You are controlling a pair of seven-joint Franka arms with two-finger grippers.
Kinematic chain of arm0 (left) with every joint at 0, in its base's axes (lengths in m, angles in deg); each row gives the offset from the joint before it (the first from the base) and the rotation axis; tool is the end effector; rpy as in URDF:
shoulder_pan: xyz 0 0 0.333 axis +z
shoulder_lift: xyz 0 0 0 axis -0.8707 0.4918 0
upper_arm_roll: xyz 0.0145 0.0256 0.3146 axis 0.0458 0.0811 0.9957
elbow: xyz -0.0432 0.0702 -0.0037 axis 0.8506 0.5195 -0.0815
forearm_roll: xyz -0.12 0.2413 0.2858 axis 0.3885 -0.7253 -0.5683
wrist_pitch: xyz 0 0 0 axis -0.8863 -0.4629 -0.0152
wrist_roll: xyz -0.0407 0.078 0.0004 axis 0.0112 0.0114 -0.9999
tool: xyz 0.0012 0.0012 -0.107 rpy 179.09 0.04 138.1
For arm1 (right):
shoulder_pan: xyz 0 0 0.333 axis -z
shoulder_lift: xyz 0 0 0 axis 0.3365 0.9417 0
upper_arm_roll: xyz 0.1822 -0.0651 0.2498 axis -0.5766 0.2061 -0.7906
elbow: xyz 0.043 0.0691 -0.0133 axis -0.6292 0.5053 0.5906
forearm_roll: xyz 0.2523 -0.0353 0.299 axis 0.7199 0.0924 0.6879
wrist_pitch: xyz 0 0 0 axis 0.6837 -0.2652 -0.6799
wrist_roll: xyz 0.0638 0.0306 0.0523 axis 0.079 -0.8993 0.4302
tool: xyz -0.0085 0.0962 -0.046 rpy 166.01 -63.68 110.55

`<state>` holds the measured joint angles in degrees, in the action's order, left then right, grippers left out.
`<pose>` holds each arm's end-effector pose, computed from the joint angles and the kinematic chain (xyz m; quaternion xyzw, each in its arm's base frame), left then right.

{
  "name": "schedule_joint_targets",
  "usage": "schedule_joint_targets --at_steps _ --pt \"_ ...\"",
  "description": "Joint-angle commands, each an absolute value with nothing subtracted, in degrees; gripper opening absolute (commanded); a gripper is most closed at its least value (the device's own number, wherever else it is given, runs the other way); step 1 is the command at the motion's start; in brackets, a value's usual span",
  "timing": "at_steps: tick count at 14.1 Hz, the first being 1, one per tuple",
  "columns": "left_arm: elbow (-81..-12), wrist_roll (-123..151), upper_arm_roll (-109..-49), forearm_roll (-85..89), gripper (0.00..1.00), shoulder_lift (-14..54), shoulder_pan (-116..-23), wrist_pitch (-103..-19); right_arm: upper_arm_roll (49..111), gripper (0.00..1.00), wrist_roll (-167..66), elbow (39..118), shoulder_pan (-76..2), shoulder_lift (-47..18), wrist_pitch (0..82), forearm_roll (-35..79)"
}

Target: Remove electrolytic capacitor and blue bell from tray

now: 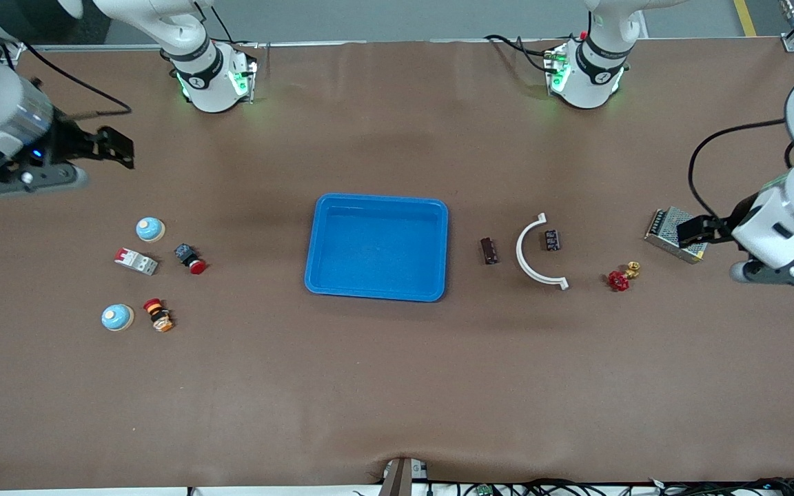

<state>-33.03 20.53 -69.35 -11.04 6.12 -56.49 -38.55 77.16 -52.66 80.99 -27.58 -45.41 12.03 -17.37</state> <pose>0.6163 -0.0310 0.5503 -0.9986 0.0403 0.0236 0.0238 0.5006 0.0419 0.6006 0.9953 0.0740 -0.0600 0.0187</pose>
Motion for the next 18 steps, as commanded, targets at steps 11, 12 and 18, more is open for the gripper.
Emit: schedule_joint_targets --at_steps 11,12,18 --pt "-30.60 24.21 -67.21 -7.96 1.00 -6.57 -61.69 -25.84 78.38 1.00 -51.02 77.43 -17.82 -46.55 16.18 -16.55" --pt "-30.59 24.65 -67.30 -7.97 1.00 -6.58 -61.77 -25.57 78.29 1.00 -51.03 77.42 -18.25 -45.94 16.35 -15.41" --pt "-30.51 24.12 -67.39 -7.62 1.00 -6.58 -62.39 -25.57 77.94 1.00 -53.57 76.63 -18.61 -45.58 16.44 -15.23"
